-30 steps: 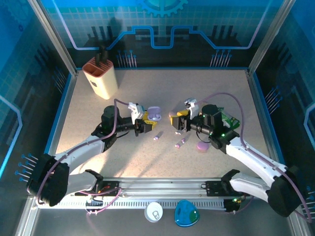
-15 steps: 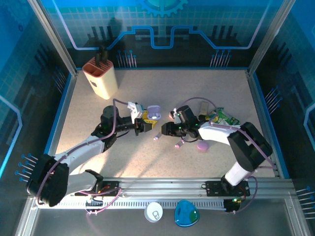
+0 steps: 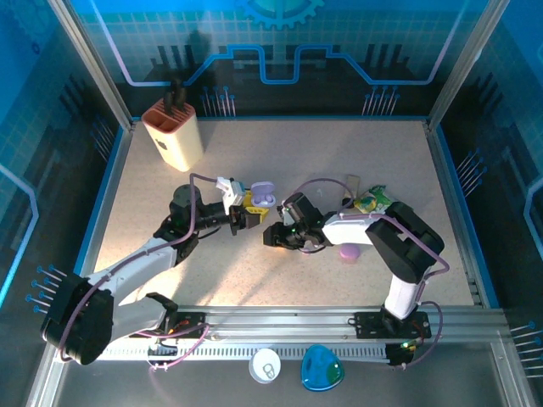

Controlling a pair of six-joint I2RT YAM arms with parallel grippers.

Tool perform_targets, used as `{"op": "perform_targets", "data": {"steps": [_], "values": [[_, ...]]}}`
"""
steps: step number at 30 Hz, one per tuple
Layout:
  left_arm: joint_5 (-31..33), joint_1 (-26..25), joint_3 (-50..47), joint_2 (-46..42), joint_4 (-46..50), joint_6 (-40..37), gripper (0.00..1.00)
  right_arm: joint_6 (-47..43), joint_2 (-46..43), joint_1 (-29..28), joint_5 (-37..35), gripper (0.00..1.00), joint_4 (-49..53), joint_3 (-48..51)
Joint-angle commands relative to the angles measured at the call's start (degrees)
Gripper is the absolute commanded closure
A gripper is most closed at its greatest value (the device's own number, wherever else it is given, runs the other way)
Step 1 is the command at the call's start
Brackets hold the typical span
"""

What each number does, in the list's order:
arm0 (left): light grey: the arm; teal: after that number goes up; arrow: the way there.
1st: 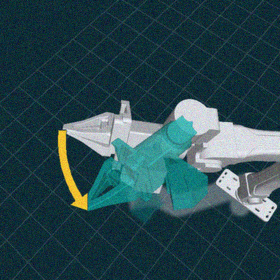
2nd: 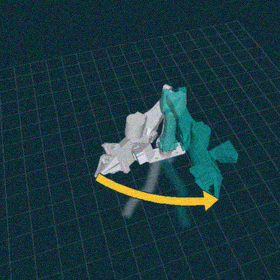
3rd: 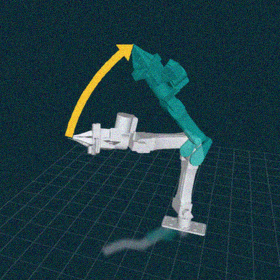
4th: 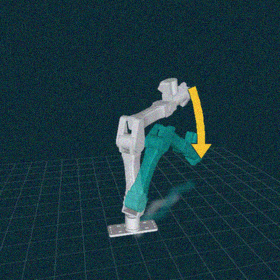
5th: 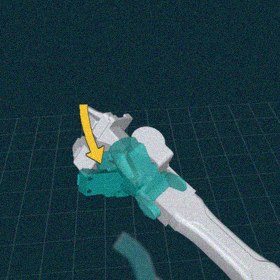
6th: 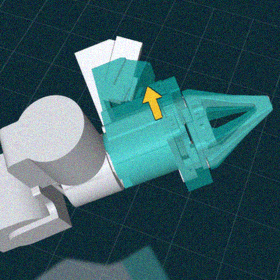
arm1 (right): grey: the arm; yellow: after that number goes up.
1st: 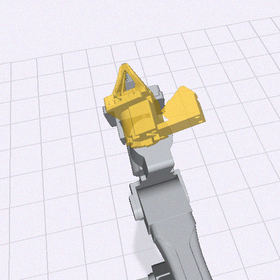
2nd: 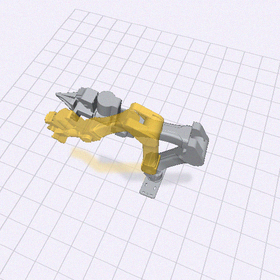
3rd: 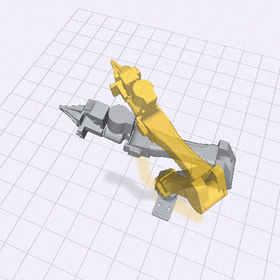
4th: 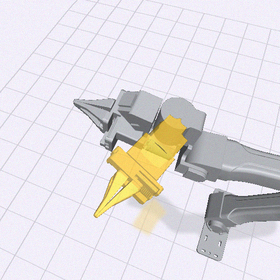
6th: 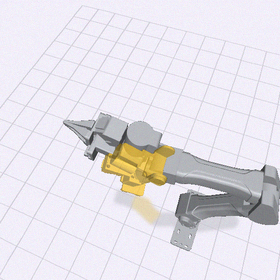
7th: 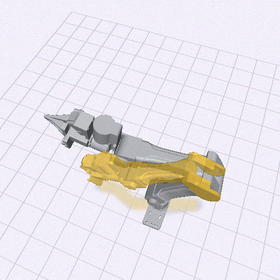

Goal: Insert wireless bluetooth earbuds into charging case

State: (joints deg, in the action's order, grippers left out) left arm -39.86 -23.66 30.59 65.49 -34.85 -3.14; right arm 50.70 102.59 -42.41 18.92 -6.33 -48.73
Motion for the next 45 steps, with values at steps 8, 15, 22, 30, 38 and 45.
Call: {"op": "perform_targets", "data": {"steps": [8,15,22,30,38,45], "values": [[0.3,0.5,0.0,-0.8,0.6,-1.5,0.65,-1.5,4.1,0.2,-4.1,0.62,3.3,-6.1],[1.0,0.6,-0.1,-0.7,0.7,-2.0,0.65,-3.5,6.8,3.3,-2.2,0.62,4.8,-9.6],[3.1,3.7,-1.3,-0.1,-1.5,-0.8,0.66,-7.7,6.9,4.4,-2.0,0.61,7.7,-12.3],[10.9,11.0,-2.7,-0.7,-6.0,3.5,0.66,-17.0,0.4,2.1,-11.7,0.57,16.0,-13.5],[13.7,16.1,-2.2,-1.6,-6.9,7.5,0.65,-29.0,2.9,-5.2,-26.4,0.37,25.4,-19.0],[15.6,19.0,-2.7,-2.6,-5.8,9.3,0.65,-37.3,7.8,-9.8,-35.0,0.33,30.8,-24.3]]}}
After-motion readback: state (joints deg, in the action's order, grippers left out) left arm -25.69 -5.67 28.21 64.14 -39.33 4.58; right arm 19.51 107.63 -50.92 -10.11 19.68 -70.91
